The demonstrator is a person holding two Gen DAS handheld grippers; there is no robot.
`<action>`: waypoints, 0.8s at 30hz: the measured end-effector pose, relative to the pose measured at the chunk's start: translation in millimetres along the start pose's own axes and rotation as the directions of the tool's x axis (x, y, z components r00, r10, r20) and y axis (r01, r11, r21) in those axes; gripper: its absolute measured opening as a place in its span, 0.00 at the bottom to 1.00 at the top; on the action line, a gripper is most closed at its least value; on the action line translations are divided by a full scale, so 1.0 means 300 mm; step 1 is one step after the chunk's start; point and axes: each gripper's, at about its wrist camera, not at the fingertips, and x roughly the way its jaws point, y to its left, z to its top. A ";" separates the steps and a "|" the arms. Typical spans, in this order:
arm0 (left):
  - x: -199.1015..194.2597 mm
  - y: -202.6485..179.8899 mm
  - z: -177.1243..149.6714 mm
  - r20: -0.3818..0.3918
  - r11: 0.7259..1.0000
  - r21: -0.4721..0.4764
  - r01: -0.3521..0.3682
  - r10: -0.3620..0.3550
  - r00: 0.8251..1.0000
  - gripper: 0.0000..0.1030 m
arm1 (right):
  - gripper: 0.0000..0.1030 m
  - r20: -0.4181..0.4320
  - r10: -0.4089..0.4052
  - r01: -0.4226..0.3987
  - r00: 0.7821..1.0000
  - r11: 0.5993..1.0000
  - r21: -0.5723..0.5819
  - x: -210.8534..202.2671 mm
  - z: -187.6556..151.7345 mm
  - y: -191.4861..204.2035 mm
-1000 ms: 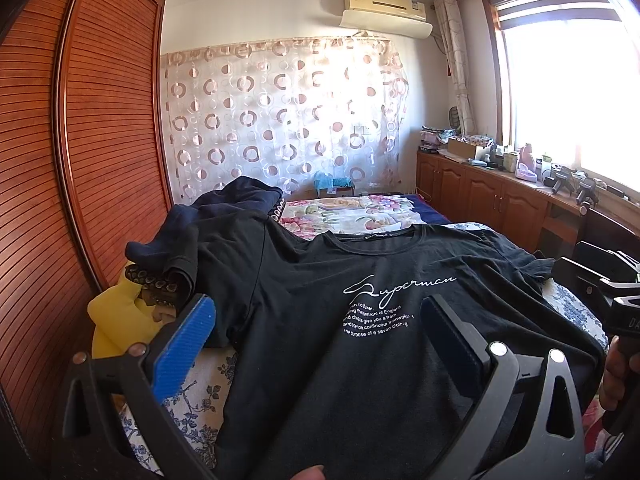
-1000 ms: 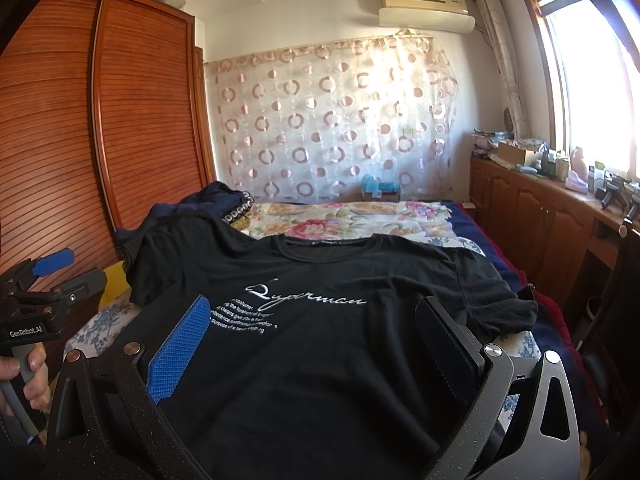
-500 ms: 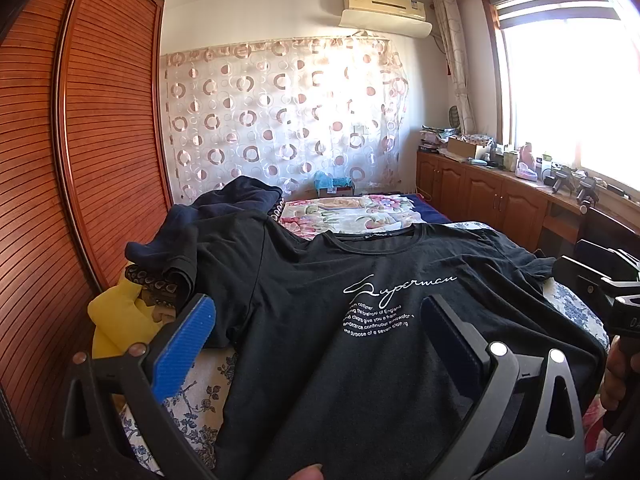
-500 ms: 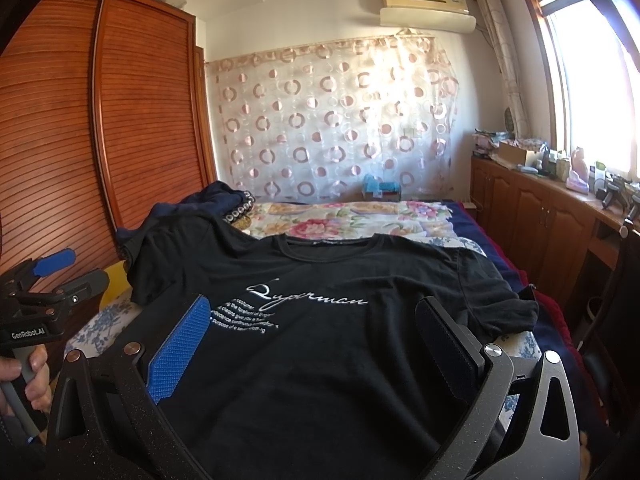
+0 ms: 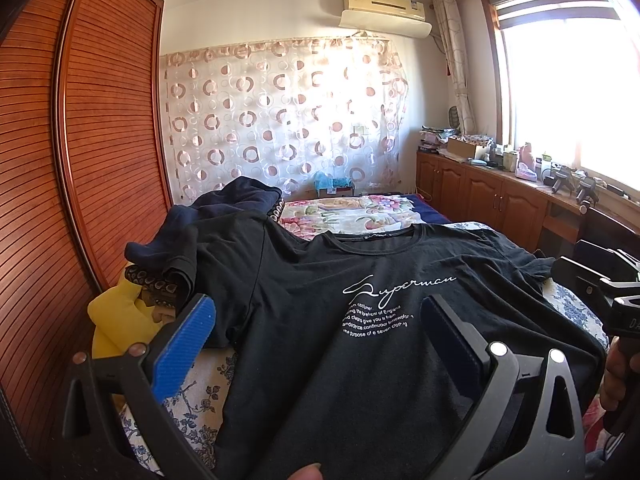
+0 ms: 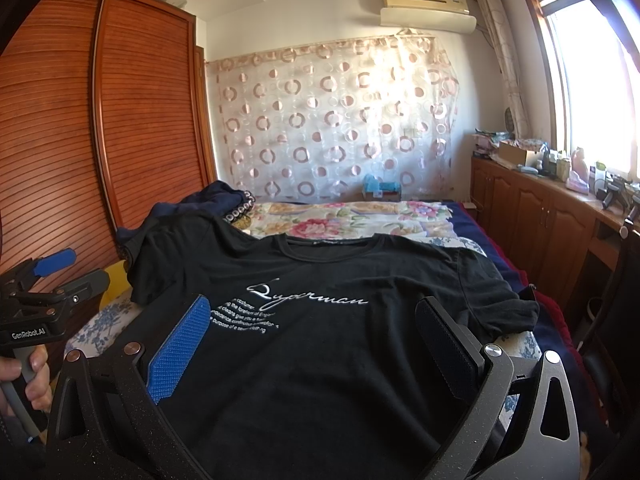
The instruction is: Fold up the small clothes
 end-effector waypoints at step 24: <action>-0.001 -0.004 0.002 -0.005 1.000 -0.002 -0.001 0.001 1.000 1.00 | 1.00 -0.002 0.001 -0.001 1.000 1.000 0.000 -0.002 -0.001 0.000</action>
